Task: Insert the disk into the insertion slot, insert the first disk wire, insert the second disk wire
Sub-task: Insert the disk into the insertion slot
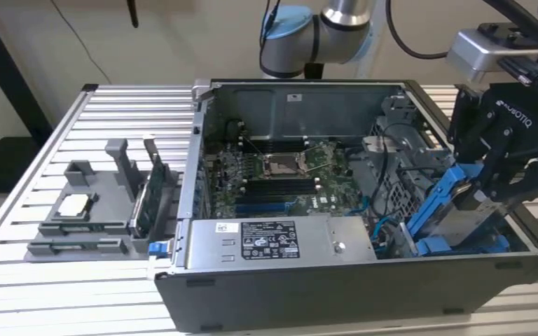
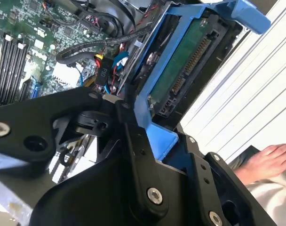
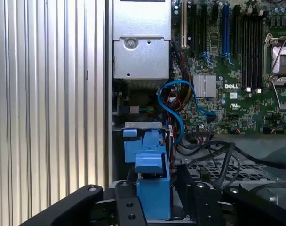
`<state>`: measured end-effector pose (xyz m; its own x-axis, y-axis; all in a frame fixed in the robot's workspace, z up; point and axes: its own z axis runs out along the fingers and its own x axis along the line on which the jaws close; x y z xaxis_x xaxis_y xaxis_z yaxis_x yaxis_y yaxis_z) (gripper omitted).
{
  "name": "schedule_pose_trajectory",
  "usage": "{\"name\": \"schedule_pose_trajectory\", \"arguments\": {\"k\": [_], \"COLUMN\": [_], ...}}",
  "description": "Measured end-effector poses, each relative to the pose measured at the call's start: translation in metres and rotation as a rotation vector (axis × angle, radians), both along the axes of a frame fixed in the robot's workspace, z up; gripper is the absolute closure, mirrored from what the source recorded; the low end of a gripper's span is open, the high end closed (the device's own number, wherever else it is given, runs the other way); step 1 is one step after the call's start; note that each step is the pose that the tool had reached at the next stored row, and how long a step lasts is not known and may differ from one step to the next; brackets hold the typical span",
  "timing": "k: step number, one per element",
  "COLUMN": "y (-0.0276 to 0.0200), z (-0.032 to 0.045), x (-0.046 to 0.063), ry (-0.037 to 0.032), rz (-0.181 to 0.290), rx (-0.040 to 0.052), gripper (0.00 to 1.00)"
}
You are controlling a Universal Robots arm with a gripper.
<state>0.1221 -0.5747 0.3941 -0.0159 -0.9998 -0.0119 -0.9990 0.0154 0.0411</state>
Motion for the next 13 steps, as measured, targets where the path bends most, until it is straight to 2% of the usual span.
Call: {"name": "schedule_pose_trajectory", "arguments": {"k": [1,3,6,7,9,11,13], "y": [0.0000,0.0000,0.0001,0.0000,0.0000,0.0001,0.0001], "z": [0.0000,0.0000,0.0001,0.0001,0.0000,0.0000,-0.0008], "x": [0.0000,0.0000,-0.0005,-0.0008,-0.0025,-0.0033,-0.0032], "ry": [0.0000,0.0000,0.0000,0.0000,-0.0001,0.0000,0.0000], "rz": [0.000,0.000,0.000,0.000,-0.001,-0.001,-0.001], "rx": [0.0000,0.0003,0.0063,0.0084,0.0197,0.0272,0.0275], "gripper": [0.61,0.61,0.61,0.61,0.68,0.68,0.68]}}
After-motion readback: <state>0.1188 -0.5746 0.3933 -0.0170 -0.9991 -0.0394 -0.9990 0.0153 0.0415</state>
